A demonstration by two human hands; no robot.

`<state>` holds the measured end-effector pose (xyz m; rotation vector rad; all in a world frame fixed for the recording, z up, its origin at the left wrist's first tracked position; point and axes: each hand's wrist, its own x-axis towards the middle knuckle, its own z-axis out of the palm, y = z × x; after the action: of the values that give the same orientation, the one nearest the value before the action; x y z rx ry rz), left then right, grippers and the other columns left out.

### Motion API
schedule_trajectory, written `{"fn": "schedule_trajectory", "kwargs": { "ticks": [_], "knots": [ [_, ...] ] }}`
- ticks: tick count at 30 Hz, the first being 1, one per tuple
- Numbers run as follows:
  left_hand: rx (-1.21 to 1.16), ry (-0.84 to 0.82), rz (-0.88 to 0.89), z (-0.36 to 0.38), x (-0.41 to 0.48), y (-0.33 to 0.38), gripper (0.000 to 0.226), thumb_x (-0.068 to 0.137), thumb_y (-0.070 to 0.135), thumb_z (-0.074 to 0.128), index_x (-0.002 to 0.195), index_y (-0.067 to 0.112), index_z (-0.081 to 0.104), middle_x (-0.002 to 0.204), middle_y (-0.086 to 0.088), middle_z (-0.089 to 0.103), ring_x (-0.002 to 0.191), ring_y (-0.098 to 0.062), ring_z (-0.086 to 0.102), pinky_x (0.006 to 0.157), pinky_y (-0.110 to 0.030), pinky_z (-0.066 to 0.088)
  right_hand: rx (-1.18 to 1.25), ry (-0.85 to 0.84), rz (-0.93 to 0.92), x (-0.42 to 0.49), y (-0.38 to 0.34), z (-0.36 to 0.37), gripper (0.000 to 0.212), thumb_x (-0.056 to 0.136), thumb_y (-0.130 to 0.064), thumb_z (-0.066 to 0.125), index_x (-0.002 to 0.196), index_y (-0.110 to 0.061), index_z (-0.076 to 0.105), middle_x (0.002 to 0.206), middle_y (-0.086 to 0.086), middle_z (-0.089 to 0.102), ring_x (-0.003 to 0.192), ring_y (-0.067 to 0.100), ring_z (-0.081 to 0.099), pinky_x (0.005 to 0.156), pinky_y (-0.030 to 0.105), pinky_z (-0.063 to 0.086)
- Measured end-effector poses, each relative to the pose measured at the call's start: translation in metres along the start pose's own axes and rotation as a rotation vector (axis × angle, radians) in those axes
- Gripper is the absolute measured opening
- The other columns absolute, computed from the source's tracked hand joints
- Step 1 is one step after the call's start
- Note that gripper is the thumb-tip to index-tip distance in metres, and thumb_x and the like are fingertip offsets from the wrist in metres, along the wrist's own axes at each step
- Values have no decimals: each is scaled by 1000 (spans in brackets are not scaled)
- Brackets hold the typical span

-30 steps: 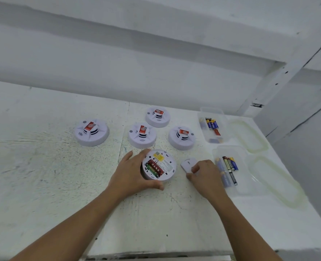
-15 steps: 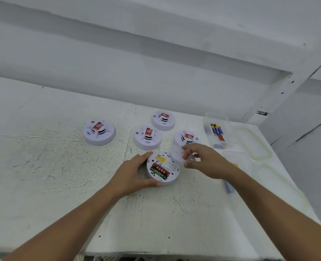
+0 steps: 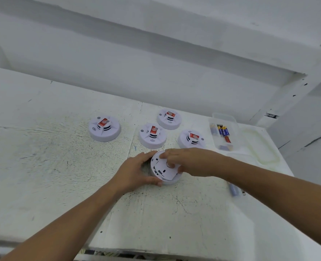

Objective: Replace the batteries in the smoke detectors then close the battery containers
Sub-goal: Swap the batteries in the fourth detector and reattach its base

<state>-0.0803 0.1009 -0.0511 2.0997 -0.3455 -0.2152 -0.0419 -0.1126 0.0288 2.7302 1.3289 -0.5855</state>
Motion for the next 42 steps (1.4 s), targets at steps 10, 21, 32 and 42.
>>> {"fn": "schedule_trajectory", "kwargs": {
  "ticks": [10,21,32,42],
  "knots": [
    [3,6,6,-1,1,2,88,50,49,87,128,50,46,113,17,64,105,0,57,90,-28,48,-77,-51,-58,7,3,-1,41,81,9,57,118,-9,53,149,-1,38,125,26,48,83,39,52],
    [-24,13,-1,-2,1,5,84,47,47,89,114,65,40,113,19,63,105,3,56,90,-22,47,42,-8,-50,-4,-7,-1,17,94,-10,44,110,-11,49,158,-9,19,141,14,29,90,42,48],
    [11,27,-1,-1,2,6,84,45,47,89,108,70,37,107,25,61,99,9,54,80,-9,42,211,-48,58,-4,-9,5,50,98,-23,49,143,-10,32,158,-16,8,145,6,10,113,25,25],
    [29,32,10,0,3,5,86,45,45,89,109,67,35,106,23,62,98,4,56,77,-5,40,377,-36,182,-6,-11,19,66,99,-28,45,151,-37,4,160,-10,5,146,8,2,110,19,12]
  ]
}}
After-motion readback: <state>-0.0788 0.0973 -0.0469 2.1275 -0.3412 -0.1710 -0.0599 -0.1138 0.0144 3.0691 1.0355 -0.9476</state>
